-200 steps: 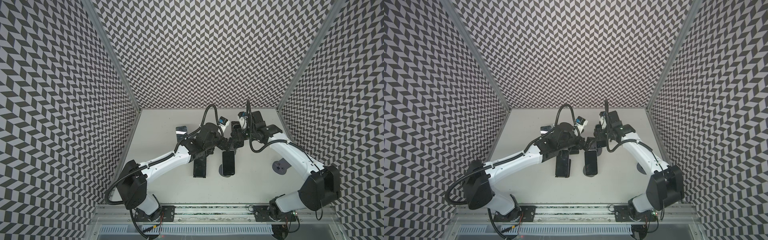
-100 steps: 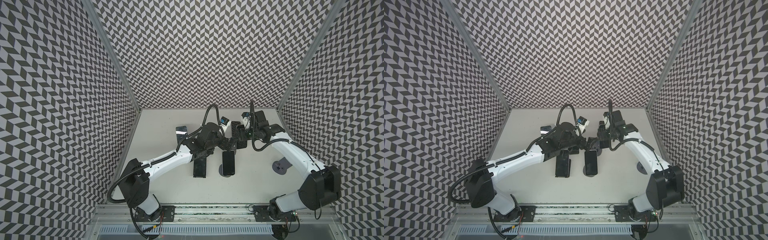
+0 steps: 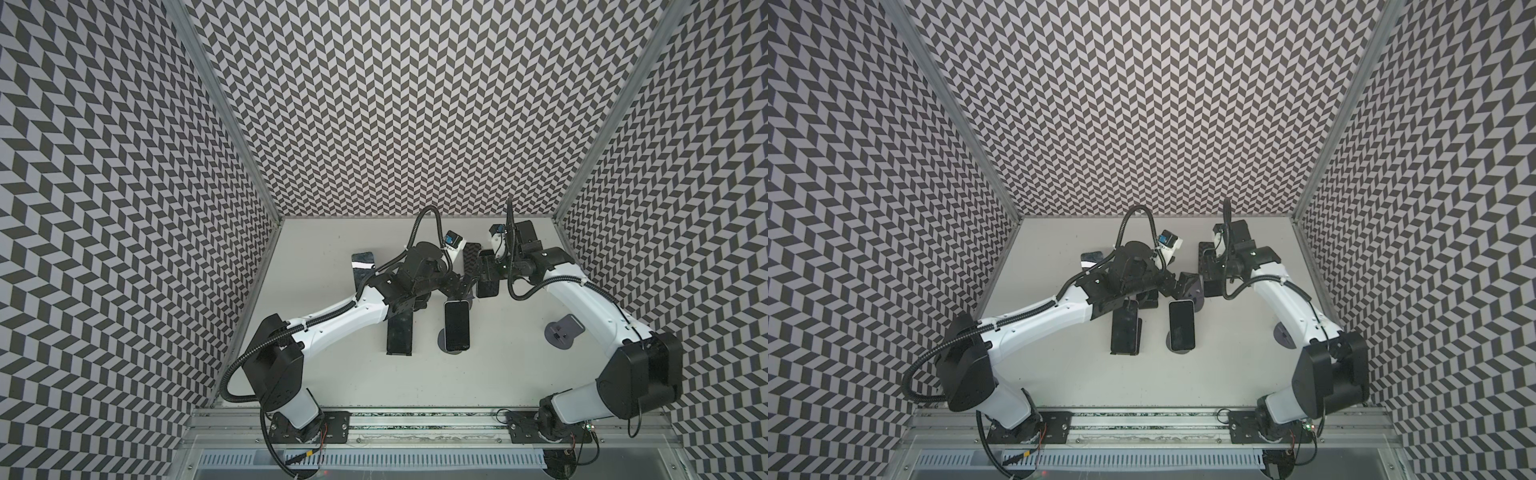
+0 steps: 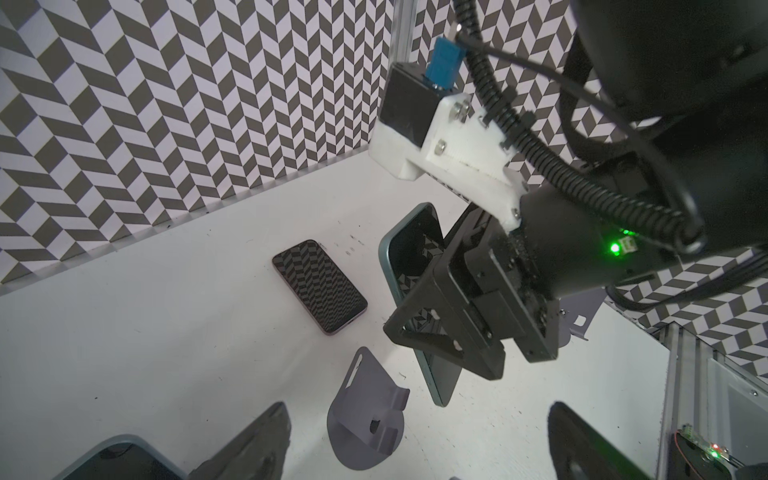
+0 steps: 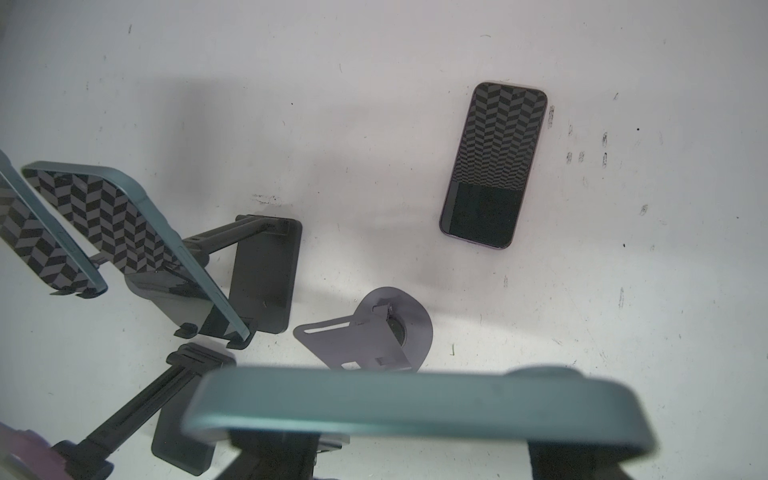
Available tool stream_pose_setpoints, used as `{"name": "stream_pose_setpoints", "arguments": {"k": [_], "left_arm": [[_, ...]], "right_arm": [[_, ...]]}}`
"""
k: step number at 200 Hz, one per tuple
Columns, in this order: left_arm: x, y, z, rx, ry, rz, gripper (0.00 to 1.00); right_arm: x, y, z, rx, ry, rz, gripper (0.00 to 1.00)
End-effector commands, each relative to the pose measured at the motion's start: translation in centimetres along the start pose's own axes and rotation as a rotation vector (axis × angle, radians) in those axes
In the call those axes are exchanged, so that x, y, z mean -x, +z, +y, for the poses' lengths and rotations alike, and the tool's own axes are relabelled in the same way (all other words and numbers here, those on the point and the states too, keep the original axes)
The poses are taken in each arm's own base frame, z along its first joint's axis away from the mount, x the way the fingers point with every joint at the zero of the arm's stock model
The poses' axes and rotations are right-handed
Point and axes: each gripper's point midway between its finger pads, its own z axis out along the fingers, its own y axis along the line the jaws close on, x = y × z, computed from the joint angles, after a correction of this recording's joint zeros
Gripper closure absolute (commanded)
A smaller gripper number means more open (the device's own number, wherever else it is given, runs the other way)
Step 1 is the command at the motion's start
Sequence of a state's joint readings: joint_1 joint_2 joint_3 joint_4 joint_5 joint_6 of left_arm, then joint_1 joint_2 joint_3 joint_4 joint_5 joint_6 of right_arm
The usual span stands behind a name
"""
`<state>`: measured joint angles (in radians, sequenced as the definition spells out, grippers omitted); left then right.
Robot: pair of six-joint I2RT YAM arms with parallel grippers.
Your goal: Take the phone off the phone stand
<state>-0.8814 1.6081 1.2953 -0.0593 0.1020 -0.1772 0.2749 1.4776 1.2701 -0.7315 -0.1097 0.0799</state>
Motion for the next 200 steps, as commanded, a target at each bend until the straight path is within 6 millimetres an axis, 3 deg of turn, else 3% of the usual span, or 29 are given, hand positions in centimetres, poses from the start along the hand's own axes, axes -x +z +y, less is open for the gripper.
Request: {"name": "stream_pose_setpoints", "arguments": {"k": [1,65,136,200], "left_arm": [[1.6,0.0,-0.8,-0.027,0.010,-0.037,0.04],[1.5,1.2,-1.0,-0.048,0.010,-0.033,0.04],[1.0,1.3,-1.3,-0.058,0.088,-0.010,0.04],[1.3,1.9,-1.2,-0.051,0.207,0.001,0.04]], "right_arm": [[1.7,-0.8,0.4,0.022,0.005,-0.061,0.48],[1.7,-1.6,-1.7,-0.016,0.038,-0.071,0.48],[-0.3,-1.1,-1.8,0.001,0.092,-0.052,0.48],[-0.2,-0.7,-2.0,0.007,0.119,-0.037,0.48]]}}
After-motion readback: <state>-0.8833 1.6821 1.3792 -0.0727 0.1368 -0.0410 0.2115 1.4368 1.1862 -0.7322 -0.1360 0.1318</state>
